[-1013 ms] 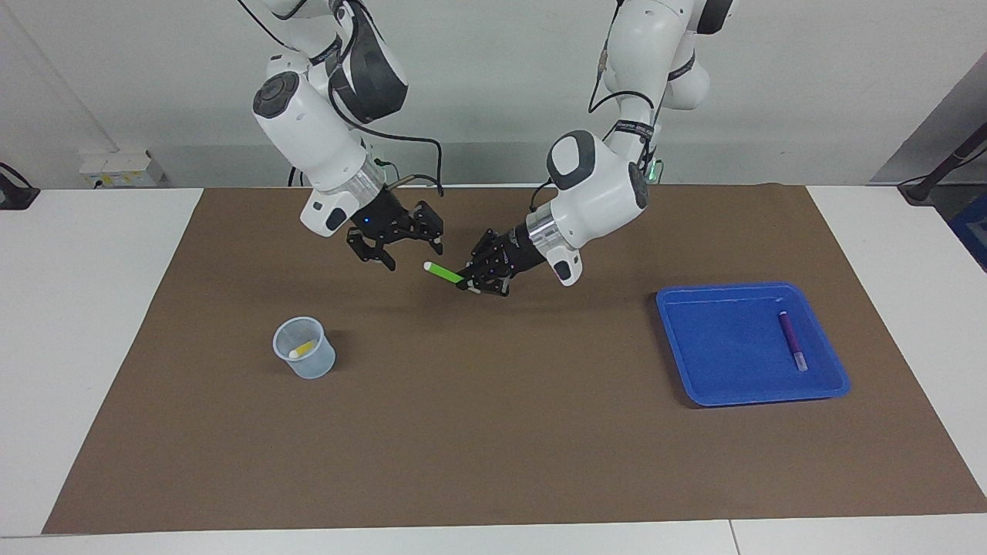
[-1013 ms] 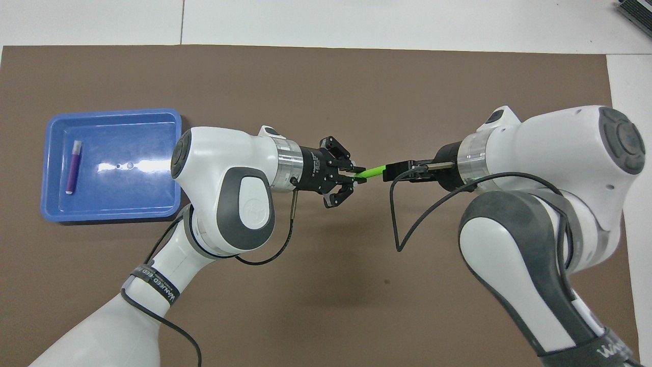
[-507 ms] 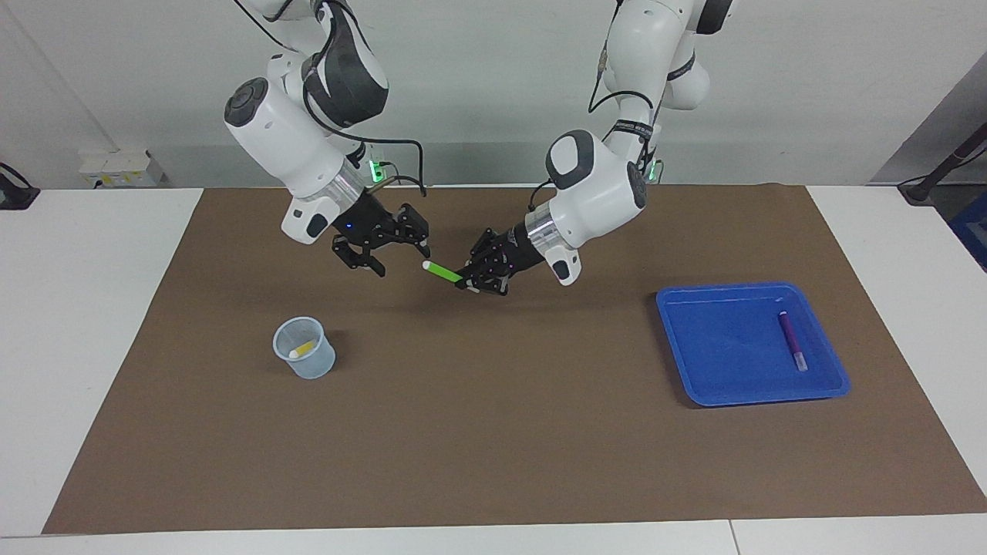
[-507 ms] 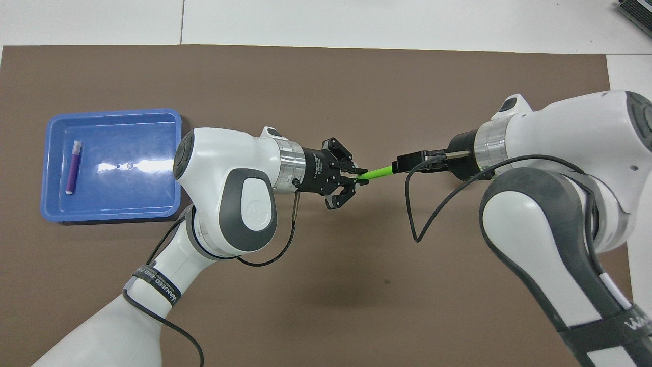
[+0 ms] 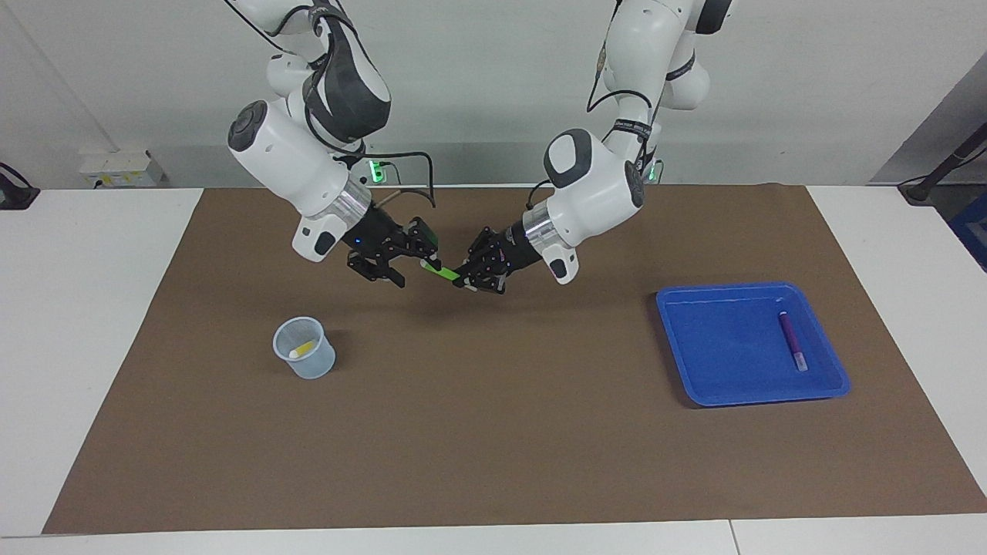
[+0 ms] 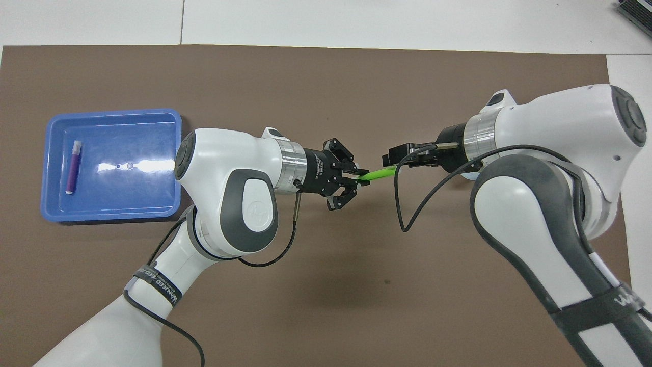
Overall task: Transfer and insert pens with both arms
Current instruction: 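Grasp the green pen with the right gripper from the left gripper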
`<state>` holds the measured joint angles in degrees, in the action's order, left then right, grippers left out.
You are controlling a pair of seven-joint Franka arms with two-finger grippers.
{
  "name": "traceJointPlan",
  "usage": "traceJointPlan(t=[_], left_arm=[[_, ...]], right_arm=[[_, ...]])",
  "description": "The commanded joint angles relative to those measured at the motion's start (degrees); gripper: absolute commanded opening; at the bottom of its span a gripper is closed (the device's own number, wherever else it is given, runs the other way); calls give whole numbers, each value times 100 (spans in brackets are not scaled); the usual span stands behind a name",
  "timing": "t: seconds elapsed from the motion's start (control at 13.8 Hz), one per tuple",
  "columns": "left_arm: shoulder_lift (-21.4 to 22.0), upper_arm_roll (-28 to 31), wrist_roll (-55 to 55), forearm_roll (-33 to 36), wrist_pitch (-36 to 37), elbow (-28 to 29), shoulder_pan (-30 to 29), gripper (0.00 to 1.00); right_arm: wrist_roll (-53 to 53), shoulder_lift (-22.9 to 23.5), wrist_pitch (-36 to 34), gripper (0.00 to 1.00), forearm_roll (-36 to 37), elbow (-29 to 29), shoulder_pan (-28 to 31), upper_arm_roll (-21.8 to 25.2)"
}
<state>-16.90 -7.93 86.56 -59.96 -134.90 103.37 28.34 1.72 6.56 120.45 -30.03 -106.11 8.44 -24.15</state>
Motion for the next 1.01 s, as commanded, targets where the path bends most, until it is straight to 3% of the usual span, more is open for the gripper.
traceJointPlan(t=[0.0, 0.72, 0.94], left_arm=[[91, 73, 63, -95, 16, 43, 92, 0], [91, 73, 72, -95, -28, 43, 92, 0], [91, 73, 80, -95, -28, 43, 92, 0]], right_arm=[[57, 56, 23, 58, -135, 73, -35, -19], [39, -41, -153, 51, -135, -85, -115, -19], [39, -41, -180, 45, -135, -85, -106, -10]])
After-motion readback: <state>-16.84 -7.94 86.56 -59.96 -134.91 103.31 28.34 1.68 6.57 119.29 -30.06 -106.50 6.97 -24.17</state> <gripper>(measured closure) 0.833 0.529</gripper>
